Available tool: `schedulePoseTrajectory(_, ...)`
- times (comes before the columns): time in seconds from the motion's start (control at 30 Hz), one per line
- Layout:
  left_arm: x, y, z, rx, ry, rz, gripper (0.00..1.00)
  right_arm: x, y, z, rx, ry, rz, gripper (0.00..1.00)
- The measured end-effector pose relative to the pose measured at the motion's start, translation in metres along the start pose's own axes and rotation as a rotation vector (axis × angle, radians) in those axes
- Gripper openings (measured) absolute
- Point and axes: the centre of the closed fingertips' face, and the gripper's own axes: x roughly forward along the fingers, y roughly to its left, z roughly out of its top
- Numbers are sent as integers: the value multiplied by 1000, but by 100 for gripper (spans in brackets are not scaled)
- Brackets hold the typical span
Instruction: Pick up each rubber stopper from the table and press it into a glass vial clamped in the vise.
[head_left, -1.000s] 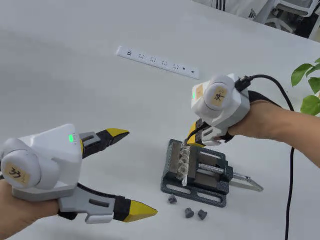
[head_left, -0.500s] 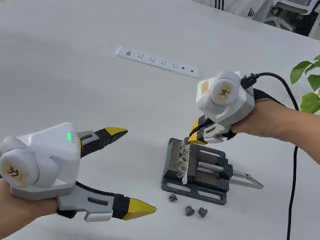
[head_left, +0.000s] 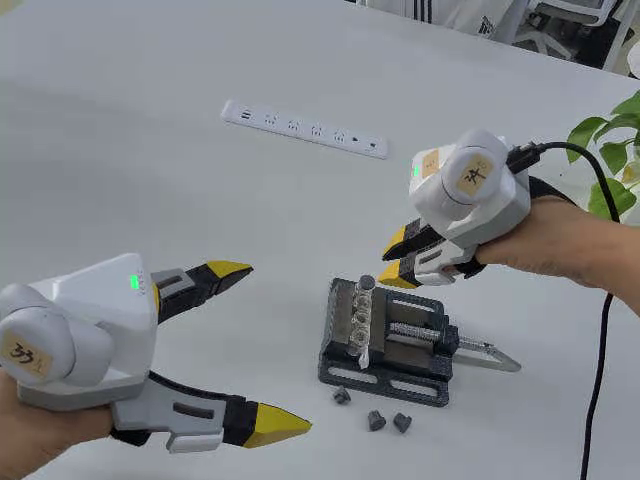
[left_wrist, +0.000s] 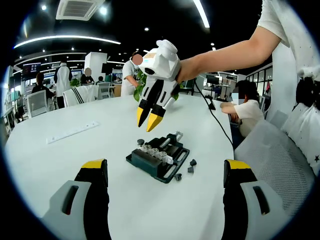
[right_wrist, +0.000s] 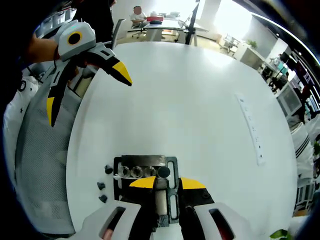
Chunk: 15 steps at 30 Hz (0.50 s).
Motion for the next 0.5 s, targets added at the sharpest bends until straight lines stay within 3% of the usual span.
schedulePoseTrajectory(0.33,0,-9,5,11,10,-16,96,-28,4,-7,70,-87,-65,19)
schedulePoseTrajectory(0.5,0,-13,7,19,17,-25,95,-40,14,-13,108,-127,-89,23)
